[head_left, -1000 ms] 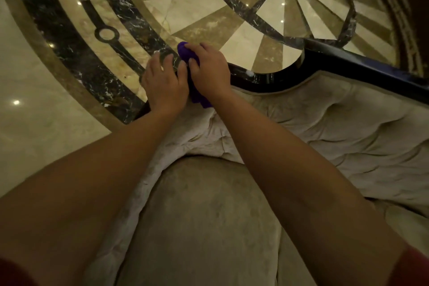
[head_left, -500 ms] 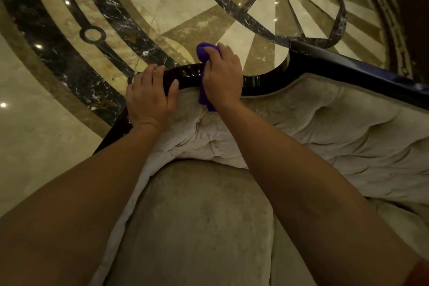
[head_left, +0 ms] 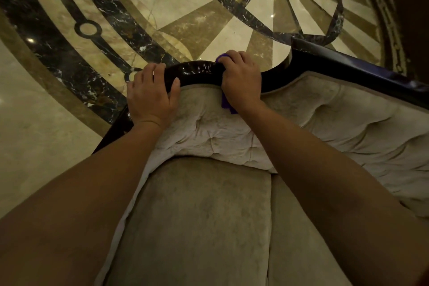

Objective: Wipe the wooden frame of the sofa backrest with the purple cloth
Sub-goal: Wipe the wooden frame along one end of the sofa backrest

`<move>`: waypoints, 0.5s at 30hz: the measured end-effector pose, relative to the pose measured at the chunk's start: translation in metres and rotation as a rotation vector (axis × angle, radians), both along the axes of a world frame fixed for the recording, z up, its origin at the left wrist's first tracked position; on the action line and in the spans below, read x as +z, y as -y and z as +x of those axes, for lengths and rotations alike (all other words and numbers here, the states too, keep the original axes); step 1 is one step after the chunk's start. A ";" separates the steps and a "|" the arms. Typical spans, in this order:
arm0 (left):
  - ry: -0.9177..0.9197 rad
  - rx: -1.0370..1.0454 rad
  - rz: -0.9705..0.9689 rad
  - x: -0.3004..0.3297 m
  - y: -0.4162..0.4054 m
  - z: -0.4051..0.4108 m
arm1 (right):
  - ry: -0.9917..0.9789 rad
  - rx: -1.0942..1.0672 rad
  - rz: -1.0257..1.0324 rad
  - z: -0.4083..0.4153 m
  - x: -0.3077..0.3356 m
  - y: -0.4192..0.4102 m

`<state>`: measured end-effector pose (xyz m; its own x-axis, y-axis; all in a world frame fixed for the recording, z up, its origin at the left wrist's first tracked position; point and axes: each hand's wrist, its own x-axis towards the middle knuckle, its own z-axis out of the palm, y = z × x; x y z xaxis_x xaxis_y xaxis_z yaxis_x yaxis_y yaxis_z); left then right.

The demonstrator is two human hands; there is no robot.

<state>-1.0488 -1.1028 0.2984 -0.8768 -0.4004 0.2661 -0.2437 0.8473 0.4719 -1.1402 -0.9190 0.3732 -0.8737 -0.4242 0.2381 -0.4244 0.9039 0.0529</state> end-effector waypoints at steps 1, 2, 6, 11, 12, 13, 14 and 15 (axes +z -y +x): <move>0.002 -0.003 0.004 0.000 0.000 0.001 | 0.013 0.000 0.084 -0.002 0.003 -0.005; 0.003 -0.003 0.006 0.001 0.000 0.001 | 0.031 -0.007 0.179 -0.003 0.006 -0.009; 0.002 0.018 -0.012 0.003 -0.001 0.001 | 0.074 -0.045 0.390 -0.007 0.017 -0.017; -0.009 0.031 -0.049 -0.001 0.000 0.000 | 0.095 -0.066 0.679 -0.011 0.032 -0.021; -0.012 0.029 -0.053 -0.002 0.000 0.000 | 0.095 -0.068 0.741 -0.013 0.037 -0.024; -0.016 0.027 -0.052 -0.002 -0.001 -0.001 | 0.090 -0.068 0.814 -0.013 0.042 -0.025; -0.022 0.029 -0.046 -0.003 -0.002 -0.002 | 0.086 -0.067 0.891 -0.013 0.048 -0.026; -0.028 0.031 -0.039 -0.004 -0.002 -0.003 | 0.068 -0.067 0.981 -0.011 0.053 -0.024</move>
<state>-1.0515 -1.1012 0.2943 -0.8563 -0.4163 0.3058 -0.2575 0.8572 0.4459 -1.1512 -0.8950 0.4264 -0.9020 -0.3554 -0.2450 -0.4039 0.4945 0.7697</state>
